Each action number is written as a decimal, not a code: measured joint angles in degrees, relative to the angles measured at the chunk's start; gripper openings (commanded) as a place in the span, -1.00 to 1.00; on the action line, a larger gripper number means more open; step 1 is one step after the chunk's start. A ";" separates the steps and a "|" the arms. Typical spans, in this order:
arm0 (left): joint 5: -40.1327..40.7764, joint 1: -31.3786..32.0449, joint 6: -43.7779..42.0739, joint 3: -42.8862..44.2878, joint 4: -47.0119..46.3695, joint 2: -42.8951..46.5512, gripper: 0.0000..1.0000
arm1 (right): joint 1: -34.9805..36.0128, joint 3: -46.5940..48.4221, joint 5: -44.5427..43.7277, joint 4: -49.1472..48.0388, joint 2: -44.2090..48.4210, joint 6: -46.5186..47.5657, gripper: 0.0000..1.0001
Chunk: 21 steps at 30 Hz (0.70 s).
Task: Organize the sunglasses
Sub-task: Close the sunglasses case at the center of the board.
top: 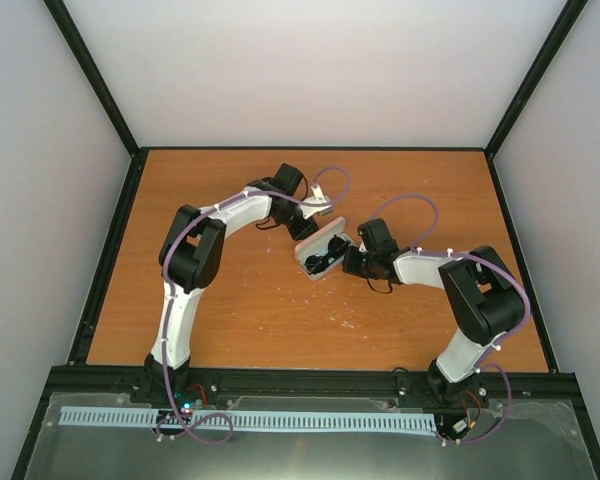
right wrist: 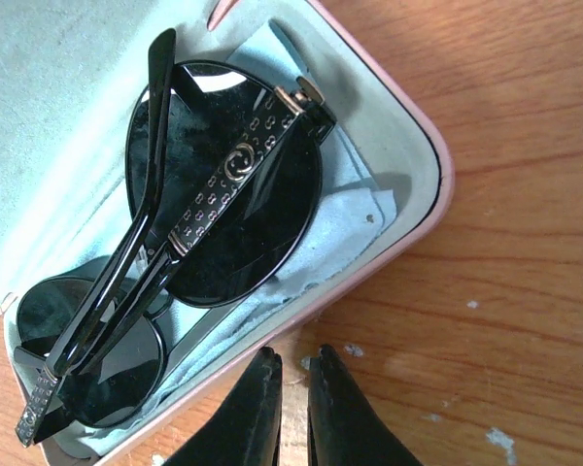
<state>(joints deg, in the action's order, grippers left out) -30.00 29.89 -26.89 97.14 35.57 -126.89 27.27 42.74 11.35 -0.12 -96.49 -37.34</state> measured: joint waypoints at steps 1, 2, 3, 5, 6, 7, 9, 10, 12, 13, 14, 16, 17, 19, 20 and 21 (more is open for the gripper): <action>0.20 0.17 0.04 0.00 -0.11 0.00 -0.63 | 0.00 0.00 0.04 -0.15 -0.04 -0.09 -0.75; 0.42 0.31 0.13 0.00 -0.24 0.00 -0.64 | 0.02 0.00 0.09 -0.31 -0.11 -0.20 -0.75; 0.61 0.42 0.26 0.00 -0.42 0.00 -0.64 | 0.04 0.00 0.11 -0.52 -0.15 -0.28 -0.75; 1.14 0.61 0.46 0.00 -0.83 0.00 -0.63 | 0.13 -0.04 0.13 -0.90 -0.22 -0.46 -0.75; 1.36 0.74 0.50 0.00 -1.05 0.00 -0.63 | 0.15 -0.09 0.13 -0.96 -0.22 -0.48 -0.75; 1.62 0.98 0.57 0.00 -1.27 0.00 -0.63 | 0.15 -0.15 0.13 -1.05 -0.22 -0.52 -0.75; 1.97 1.33 0.63 0.00 -1.44 -0.02 -0.63 | 0.15 -0.22 0.13 -1.20 -0.22 -0.61 -0.75; 2.23 1.57 0.68 0.00 -1.68 -0.02 -0.64 | 0.15 -0.28 0.13 -1.31 -0.22 -0.63 -0.75; 2.56 2.03 0.74 0.00 -2.23 -0.13 -0.63 | 0.15 -0.37 0.15 -1.46 -0.22 -0.63 -0.75; 2.67 2.25 0.79 0.00 -2.60 -0.20 -0.63 | 0.15 -0.37 0.15 -1.49 -0.22 -0.63 -0.75; 2.69 2.45 0.85 0.00 -2.91 -0.24 -0.63 | 0.15 -0.37 0.15 -1.51 -0.22 -0.63 -0.75; 2.45 2.99 0.90 0.00 -3.17 -0.24 -0.63 | 0.15 -0.37 0.15 -1.51 -0.22 -0.63 -0.75; 1.84 3.39 0.94 0.00 -3.08 -0.26 -0.63 | 0.15 -0.37 0.22 -1.77 -0.22 -0.63 -0.75; 1.33 4.81 0.94 -0.28 -3.28 -0.59 -0.63 | 0.33 -0.37 0.24 -2.01 -0.33 -0.61 -0.75; 1.42 5.25 0.94 -0.31 -3.85 -0.59 -0.63 | 0.37 -0.39 0.33 -1.77 -0.28 -0.59 -0.75; 0.72 5.51 0.94 -0.39 -3.93 -0.59 -0.64 | 0.44 -0.39 0.46 -2.03 -0.28 -0.61 -0.75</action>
<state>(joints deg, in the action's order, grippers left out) -29.28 35.40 -25.96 96.75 31.64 -127.48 27.70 42.35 11.81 -2.15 -96.77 -37.95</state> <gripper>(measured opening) 0.183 0.126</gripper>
